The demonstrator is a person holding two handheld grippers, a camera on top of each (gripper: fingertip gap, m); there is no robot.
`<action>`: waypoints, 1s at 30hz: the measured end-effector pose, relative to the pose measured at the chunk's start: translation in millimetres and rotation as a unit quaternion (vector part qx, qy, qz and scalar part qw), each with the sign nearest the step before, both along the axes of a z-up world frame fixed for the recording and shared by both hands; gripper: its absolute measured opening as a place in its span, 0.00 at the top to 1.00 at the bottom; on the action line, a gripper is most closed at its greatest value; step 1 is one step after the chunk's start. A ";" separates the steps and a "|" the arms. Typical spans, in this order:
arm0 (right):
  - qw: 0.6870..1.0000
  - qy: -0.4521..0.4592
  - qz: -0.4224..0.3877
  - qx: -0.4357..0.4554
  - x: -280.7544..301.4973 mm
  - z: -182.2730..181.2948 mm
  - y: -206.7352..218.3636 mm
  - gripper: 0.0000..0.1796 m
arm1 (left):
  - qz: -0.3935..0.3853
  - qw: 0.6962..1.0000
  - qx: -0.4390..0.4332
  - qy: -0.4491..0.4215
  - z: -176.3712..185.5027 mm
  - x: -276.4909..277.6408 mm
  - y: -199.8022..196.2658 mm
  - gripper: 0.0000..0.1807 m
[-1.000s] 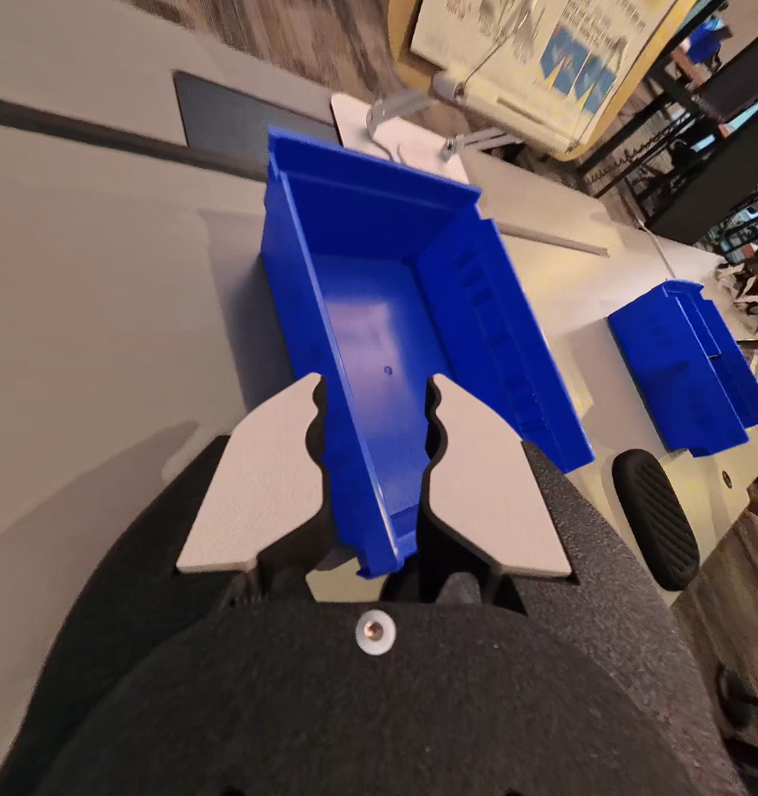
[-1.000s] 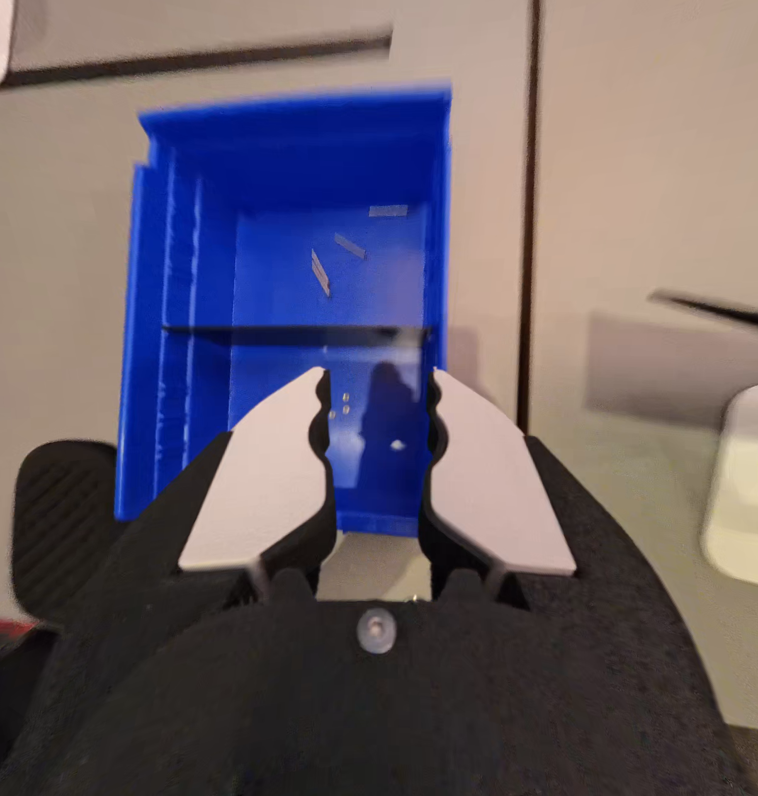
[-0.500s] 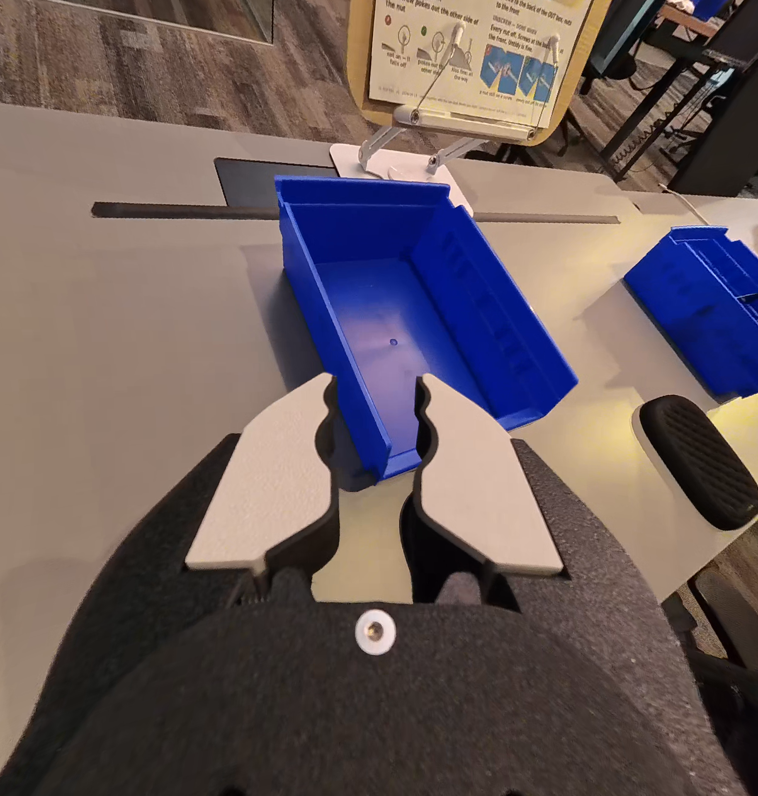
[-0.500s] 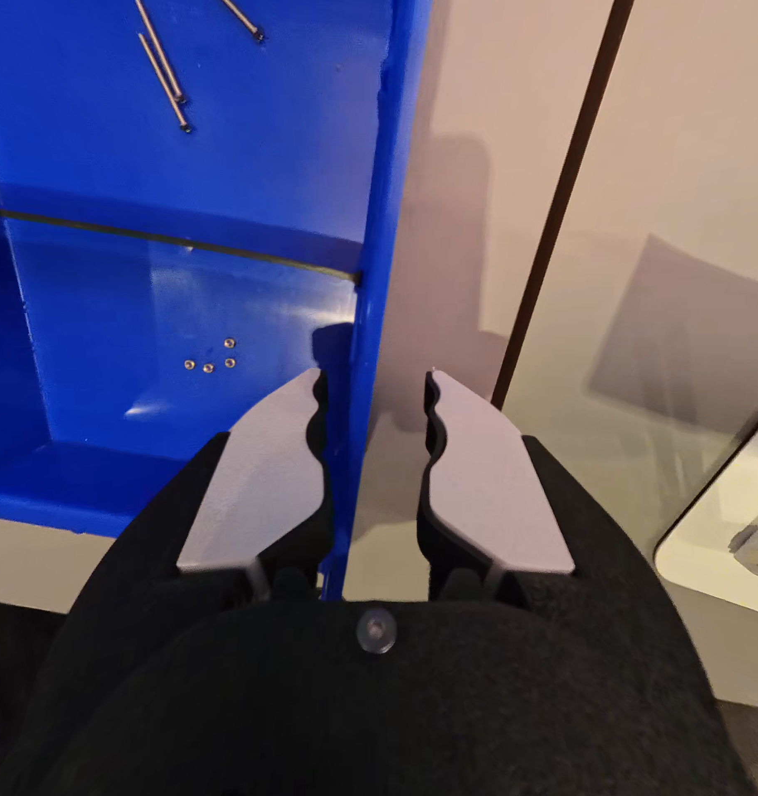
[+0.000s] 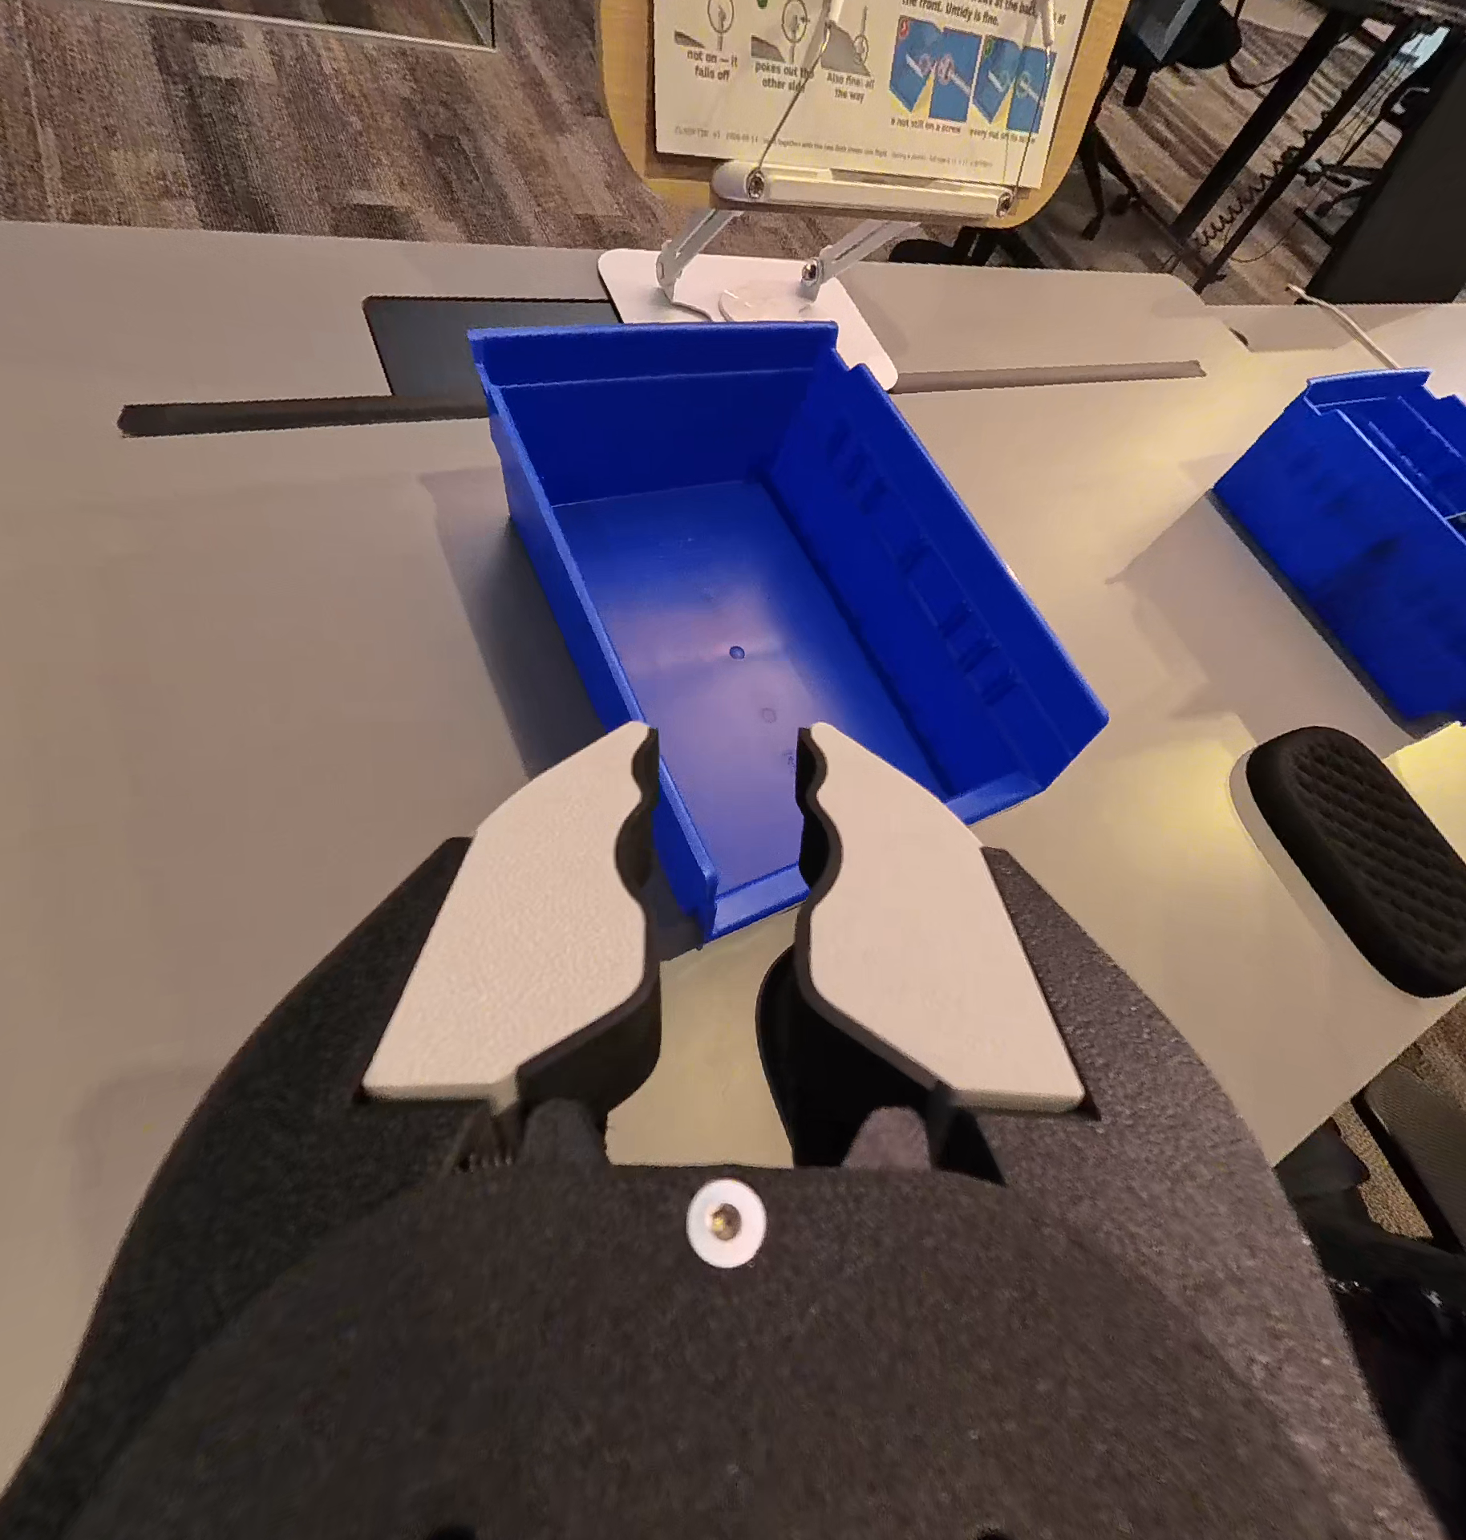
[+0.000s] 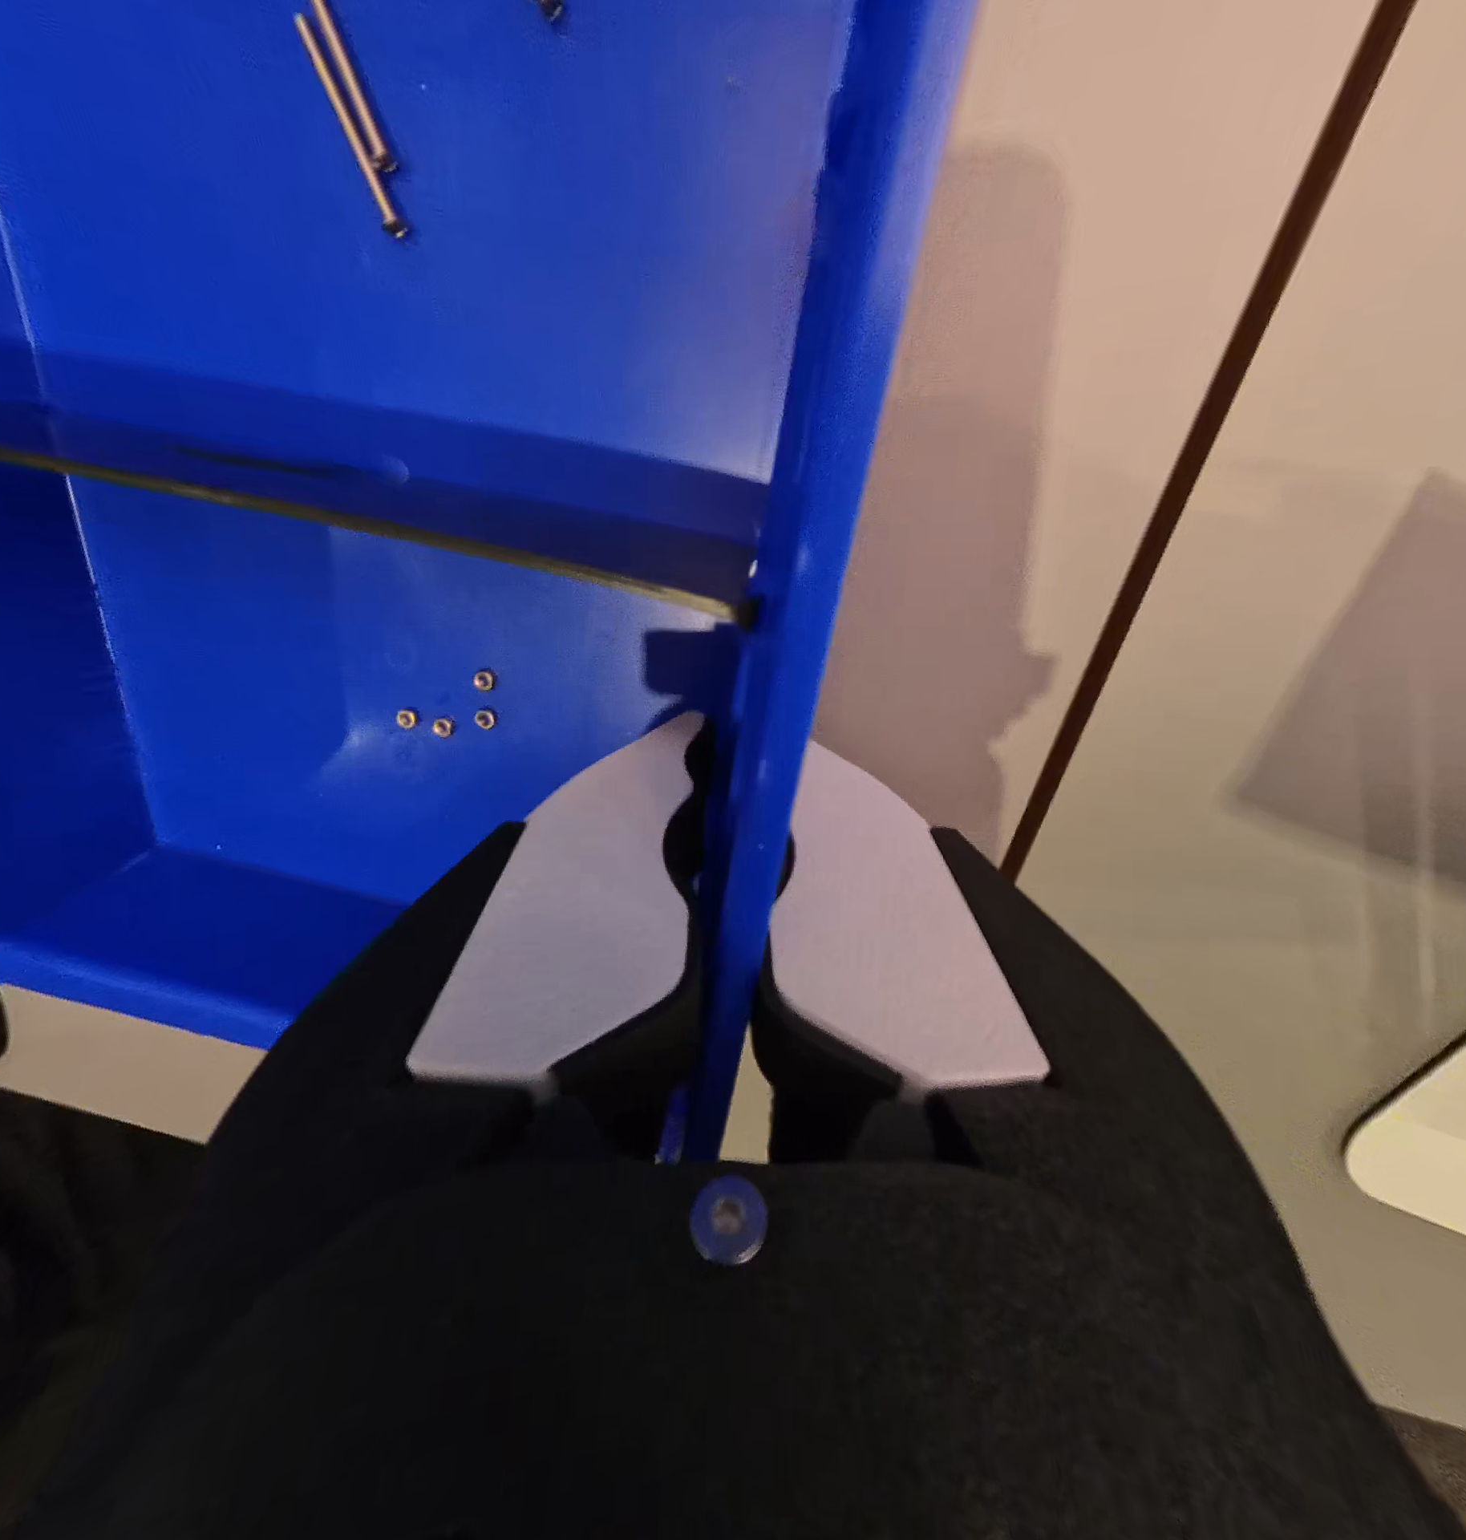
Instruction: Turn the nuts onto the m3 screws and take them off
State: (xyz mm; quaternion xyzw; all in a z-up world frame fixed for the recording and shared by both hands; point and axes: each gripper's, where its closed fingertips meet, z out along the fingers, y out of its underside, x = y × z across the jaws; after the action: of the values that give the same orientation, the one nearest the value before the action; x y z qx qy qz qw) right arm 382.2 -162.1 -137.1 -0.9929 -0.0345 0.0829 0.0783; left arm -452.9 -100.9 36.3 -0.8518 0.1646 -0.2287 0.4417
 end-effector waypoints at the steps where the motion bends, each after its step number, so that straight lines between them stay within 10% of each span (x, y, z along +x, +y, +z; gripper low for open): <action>1: 1.000 -0.001 -0.005 -0.001 0.5 -0.2 -0.4 0.97 | 0.000 1.000 0.000 0.000 -1.1 -0.1 -0.1 0.83; 19: 0.998 0.008 -0.058 -0.021 -22.3 23.3 -16.3 0.98 | 0.007 0.998 -0.047 -0.031 -56.5 13.4 18.3 0.83; 30: 0.998 -0.004 -0.055 0.001 -42.9 67.6 -23.0 0.98 | 0.052 0.976 -0.083 0.193 -120.8 20.6 49.6 0.91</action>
State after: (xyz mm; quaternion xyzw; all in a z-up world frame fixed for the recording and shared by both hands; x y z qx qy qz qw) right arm 339.2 -185.1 -69.5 -0.9935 0.0199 0.0743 0.0838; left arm -432.3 -51.4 -84.5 -0.9208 0.1833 -0.0494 0.3408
